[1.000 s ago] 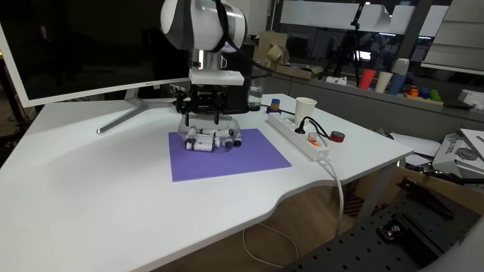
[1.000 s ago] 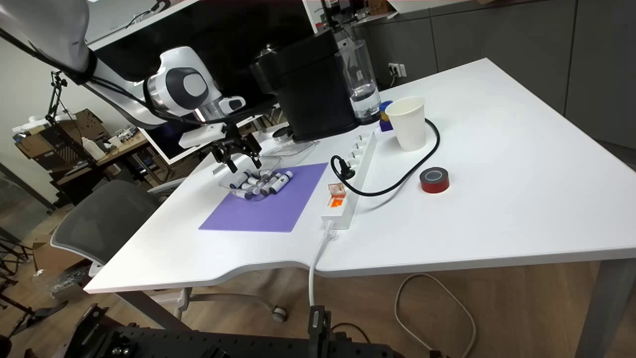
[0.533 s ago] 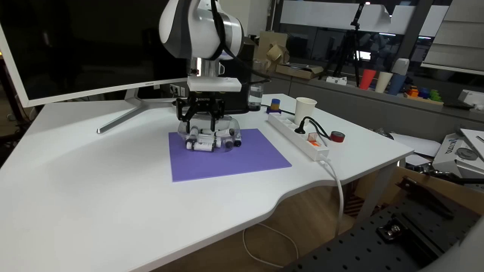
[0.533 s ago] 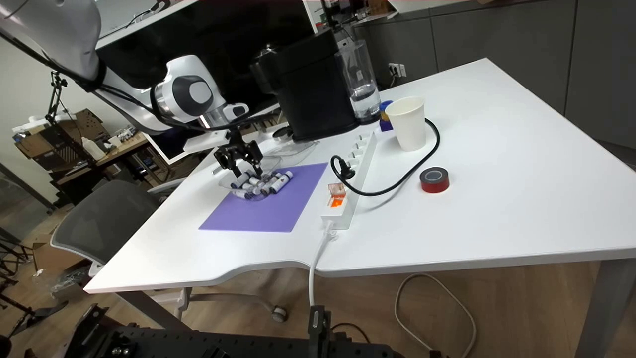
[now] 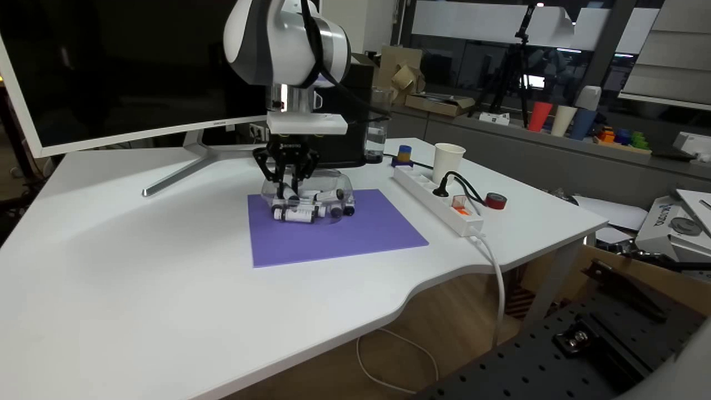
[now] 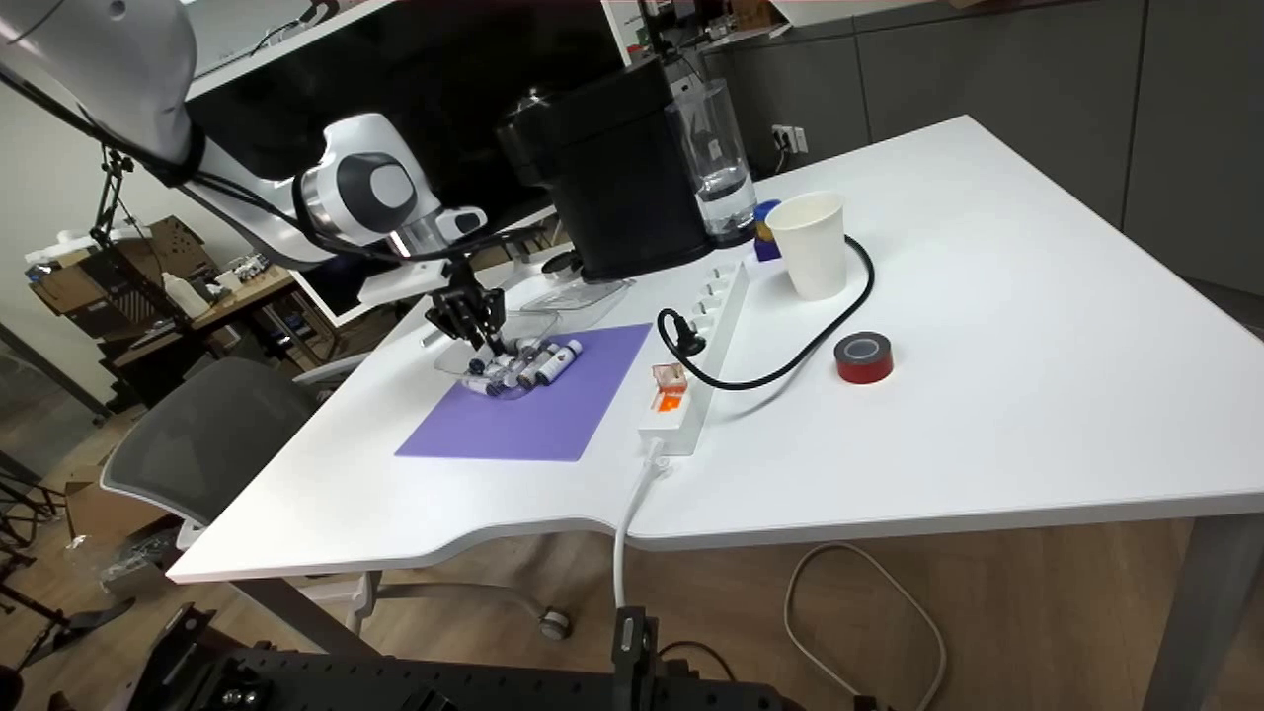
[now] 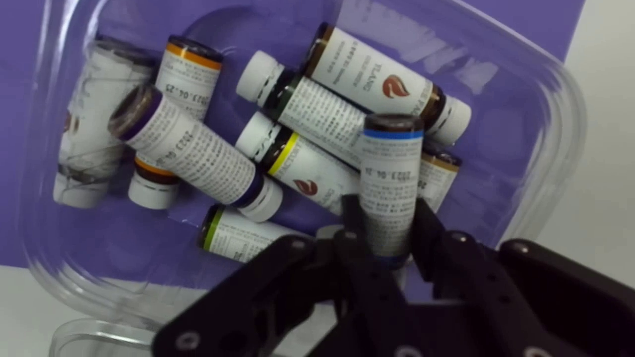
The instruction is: Take a bottle out of the box and put it on the mat
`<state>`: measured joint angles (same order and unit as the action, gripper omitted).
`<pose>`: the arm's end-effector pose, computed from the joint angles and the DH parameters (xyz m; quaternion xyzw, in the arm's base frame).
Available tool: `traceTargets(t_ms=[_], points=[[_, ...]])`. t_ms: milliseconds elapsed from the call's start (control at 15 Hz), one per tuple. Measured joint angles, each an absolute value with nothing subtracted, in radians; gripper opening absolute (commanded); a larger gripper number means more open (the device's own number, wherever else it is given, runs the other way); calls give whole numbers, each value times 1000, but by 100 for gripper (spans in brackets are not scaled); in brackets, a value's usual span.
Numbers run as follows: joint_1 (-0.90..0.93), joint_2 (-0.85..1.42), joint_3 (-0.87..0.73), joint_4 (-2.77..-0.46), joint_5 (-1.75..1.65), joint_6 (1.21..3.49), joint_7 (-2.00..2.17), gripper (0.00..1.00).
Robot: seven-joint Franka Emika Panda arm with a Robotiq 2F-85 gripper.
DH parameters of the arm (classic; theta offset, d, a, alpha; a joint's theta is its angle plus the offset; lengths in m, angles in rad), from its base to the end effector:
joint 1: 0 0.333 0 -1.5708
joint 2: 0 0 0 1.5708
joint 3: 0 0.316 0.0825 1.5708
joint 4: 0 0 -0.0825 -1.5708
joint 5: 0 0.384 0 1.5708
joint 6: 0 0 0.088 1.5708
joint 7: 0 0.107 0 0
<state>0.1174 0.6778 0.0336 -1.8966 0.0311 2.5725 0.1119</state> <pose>0.6192 0.0931 0.1409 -0.9998 -0.0027 0.0034 0.0186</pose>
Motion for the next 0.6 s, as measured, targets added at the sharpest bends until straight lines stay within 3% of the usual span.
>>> traceTargets(t_ms=[600], points=[[117, 555, -18, -1941, 9, 2534, 117, 7]])
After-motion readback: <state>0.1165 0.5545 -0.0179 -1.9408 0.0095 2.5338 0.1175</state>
